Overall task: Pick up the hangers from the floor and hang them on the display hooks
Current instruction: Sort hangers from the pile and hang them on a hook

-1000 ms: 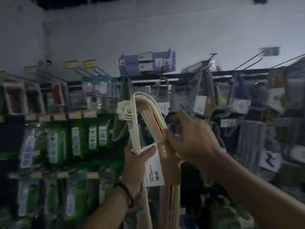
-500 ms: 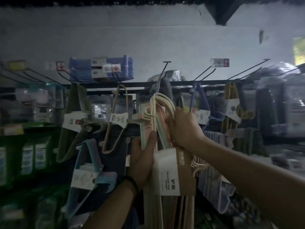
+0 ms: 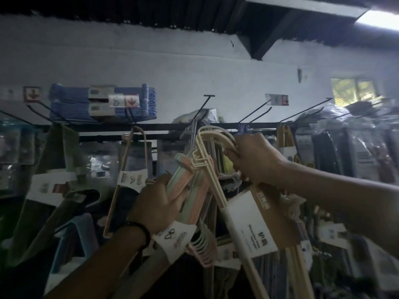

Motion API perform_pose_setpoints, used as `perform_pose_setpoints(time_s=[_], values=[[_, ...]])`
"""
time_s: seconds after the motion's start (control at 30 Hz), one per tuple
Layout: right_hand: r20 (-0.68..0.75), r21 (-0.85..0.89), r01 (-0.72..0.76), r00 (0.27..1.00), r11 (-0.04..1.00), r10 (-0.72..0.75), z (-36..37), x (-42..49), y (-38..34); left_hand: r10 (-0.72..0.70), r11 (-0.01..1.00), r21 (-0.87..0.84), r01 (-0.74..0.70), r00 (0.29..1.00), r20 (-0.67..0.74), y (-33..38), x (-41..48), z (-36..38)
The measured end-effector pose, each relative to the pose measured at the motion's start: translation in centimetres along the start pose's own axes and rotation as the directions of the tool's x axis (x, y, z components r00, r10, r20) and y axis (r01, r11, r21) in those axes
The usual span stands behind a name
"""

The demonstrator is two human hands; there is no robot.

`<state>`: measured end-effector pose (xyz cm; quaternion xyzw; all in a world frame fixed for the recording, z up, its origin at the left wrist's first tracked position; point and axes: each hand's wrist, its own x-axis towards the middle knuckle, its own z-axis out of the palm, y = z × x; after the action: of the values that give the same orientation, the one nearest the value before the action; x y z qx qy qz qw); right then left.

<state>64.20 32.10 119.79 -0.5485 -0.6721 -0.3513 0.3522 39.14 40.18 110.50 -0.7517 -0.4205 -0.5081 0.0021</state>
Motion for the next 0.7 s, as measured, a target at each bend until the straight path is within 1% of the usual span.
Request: perform_pose_setpoints(time_s=[0.03,0.1,0.13,0.2,0.3,0.4,0.47,0.53,0.6,0.67,0.7], values=[[-0.005,0.059,-0.005,1.0,0.998,0.005,-0.1,0.1,-0.1,0.036,0.996,0.083,-0.035,0.999,-0.006,-0.5,0.8,-0.2],[-0.013,0.196,-0.033,0.999,0.98,0.036,0.3,0.6,-0.1,0.042,0.981,0.191,-0.04,0.999,-0.008,-1.2,2.4,-0.6],[-0.026,0.215,-0.036,0.999,0.976,0.043,0.5,1.1,0.1,0.038,0.975,0.22,-0.034,0.999,-0.013,-1.5,3.0,-0.8],[-0.028,0.209,-0.056,0.998,0.976,0.063,1.3,2.5,0.7,0.059,0.974,0.219,-0.052,0.998,-0.026,-2.3,3.8,-1.1],[0.043,0.196,-0.104,0.994,0.975,0.098,2.8,4.8,2.4,0.119,0.977,0.181,-0.113,0.993,-0.022,-3.3,4.4,-2.5],[0.105,0.196,-0.165,0.984,0.967,0.146,4.6,6.9,3.8,0.184,0.977,0.095,-0.192,0.979,0.091,-2.8,4.9,-4.8],[0.099,0.193,-0.168,0.983,0.967,0.152,5.6,7.9,4.0,0.219,0.972,0.041,-0.231,0.956,0.197,-1.5,5.0,-6.1],[0.05,0.169,-0.131,0.991,0.977,0.124,6.3,8.7,3.9,0.221,0.974,-0.037,-0.222,0.919,0.327,0.2,4.8,-6.6],[-0.023,0.131,-0.109,0.993,0.985,0.113,6.4,9.4,3.5,0.218,0.974,-0.047,-0.22,0.877,0.429,1.3,4.6,-6.6],[-0.089,0.11,-0.114,0.988,0.987,0.124,6.4,10.4,3.3,0.213,0.974,-0.032,-0.226,0.85,0.482,2.2,4.8,-6.4],[-0.107,0.125,-0.128,0.984,0.984,0.142,6.6,11.1,3.2,0.203,0.975,-0.023,-0.219,0.855,0.478,2.3,5.1,-6.3]])
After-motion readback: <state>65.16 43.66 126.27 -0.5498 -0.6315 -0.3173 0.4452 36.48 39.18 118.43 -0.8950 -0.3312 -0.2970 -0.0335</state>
